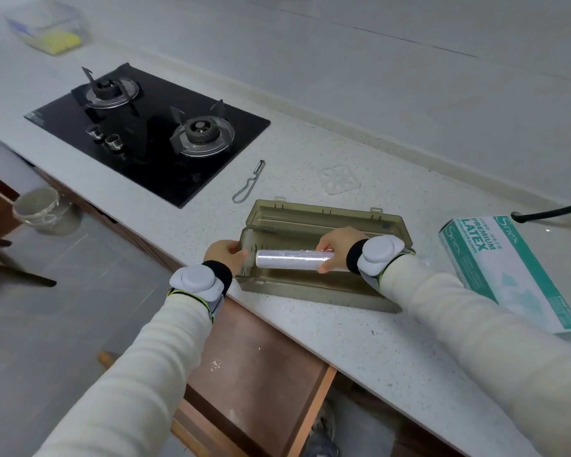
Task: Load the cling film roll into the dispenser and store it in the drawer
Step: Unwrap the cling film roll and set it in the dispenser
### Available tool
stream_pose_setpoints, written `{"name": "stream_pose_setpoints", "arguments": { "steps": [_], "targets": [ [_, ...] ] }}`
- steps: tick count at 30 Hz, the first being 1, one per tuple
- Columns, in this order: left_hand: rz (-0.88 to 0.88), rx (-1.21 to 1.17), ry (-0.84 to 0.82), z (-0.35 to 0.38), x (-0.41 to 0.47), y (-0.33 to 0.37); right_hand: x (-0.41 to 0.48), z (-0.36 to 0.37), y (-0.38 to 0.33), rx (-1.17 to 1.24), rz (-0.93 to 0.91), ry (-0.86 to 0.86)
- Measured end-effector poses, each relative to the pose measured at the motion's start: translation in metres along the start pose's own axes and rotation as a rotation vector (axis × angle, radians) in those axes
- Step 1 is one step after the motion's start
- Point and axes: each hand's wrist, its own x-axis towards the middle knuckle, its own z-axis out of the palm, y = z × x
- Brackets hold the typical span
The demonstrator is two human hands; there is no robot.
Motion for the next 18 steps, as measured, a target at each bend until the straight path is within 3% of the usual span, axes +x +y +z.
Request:
{"name": "stream_pose_setpoints", "arguments": {
  "steps": [18],
  "targets": [
    [-0.019, -0.036, -0.021, -0.006, -0.001, -0.002, 0.020, 0.014, -0.015, 0.012, 0.012, -0.040]
  ]
}}
